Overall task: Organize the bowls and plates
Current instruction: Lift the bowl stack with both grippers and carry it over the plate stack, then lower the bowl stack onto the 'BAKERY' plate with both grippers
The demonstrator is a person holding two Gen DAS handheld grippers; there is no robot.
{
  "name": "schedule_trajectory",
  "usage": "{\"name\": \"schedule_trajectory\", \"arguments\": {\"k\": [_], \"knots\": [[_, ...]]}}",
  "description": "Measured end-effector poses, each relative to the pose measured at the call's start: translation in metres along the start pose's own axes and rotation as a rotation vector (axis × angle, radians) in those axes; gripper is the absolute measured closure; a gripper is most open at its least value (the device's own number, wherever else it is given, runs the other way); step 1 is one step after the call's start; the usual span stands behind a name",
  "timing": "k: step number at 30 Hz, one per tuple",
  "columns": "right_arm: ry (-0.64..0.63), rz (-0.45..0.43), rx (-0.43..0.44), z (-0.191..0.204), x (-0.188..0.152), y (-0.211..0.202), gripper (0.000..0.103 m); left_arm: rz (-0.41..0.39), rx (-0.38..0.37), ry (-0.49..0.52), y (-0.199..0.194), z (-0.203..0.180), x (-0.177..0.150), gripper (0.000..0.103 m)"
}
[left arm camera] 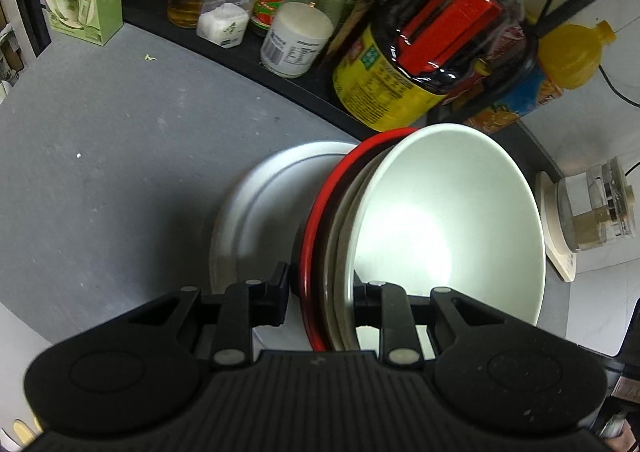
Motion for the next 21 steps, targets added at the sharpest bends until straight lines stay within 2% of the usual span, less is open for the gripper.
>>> {"name": "schedule_trajectory", "arguments": {"k": [11, 21], "knots": [[0.03, 0.014, -0.027, 0.006, -0.005, 0.01, 0.071, 0.041, -0.007, 0.017, 0.01, 0.013, 0.004, 0.078], [0.043, 0.015, -0.035, 0.008, -0.004, 0.012, 0.07, 0.045, -0.02, 0.016, 0.01, 0.015, 0.006, 0.077]]}}
Point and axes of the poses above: each gripper's, at about its wrist camera, not at the fingertips, and y roughly the way its jaws point, z to its left, x to its top, the point moved 3 cm from there along y, roughly the way its jaws point, and after that the axes turned 7 degrees about y, right-handed, at the moved point
